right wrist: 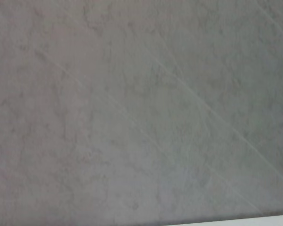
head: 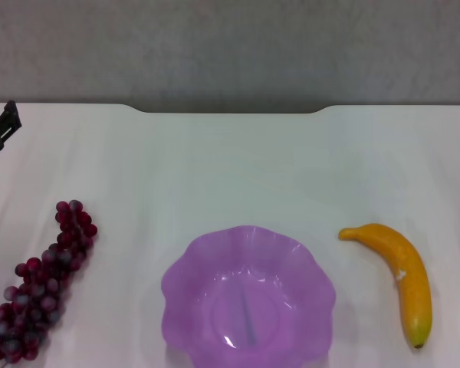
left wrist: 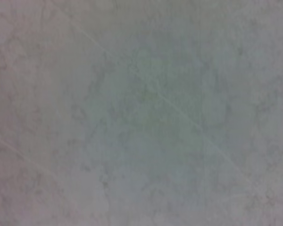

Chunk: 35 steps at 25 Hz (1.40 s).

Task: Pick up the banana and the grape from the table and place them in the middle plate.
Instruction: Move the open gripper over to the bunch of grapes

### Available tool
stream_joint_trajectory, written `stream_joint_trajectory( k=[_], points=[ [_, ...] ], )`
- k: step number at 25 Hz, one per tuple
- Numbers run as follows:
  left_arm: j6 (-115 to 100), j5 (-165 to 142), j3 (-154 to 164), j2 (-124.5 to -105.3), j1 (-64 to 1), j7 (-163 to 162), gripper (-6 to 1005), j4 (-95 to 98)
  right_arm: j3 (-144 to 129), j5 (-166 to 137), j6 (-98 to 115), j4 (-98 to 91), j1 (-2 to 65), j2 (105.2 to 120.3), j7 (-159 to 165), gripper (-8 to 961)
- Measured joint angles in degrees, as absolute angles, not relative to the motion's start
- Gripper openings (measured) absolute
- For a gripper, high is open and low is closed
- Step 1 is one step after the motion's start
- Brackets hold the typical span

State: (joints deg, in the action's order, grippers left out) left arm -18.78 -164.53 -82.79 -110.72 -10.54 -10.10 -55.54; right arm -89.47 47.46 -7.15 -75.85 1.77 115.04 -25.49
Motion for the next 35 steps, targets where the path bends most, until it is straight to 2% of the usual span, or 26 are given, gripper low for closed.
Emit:
stream_joint_trajectory(
  k=[16,26,31,35],
  points=[
    [-17.32,-164.53,-82.23,-110.74,-10.01,-10.0,865,-57.15,-89.53,47.46,-7.91,-76.33,1.44,115.05,-25.48,562],
    [-4.67,-164.53,-83.15,-111.31,-7.41,-4.39,857,-68.11,-87.06,47.46,-13.19,-79.11,0.63,115.05,-24.88,561],
    [4.99,-164.53,-84.83,-112.61,-6.89,-0.1,853,-74.61,-85.35,47.46,-14.79,-78.59,0.81,115.05,-24.55,561],
    [14.59,-164.52,-88.42,-115.16,-6.96,4.85,850,-79.19,-84.57,47.46,-16.2,-78.56,1.03,115.05,-24.46,561]
  ],
)
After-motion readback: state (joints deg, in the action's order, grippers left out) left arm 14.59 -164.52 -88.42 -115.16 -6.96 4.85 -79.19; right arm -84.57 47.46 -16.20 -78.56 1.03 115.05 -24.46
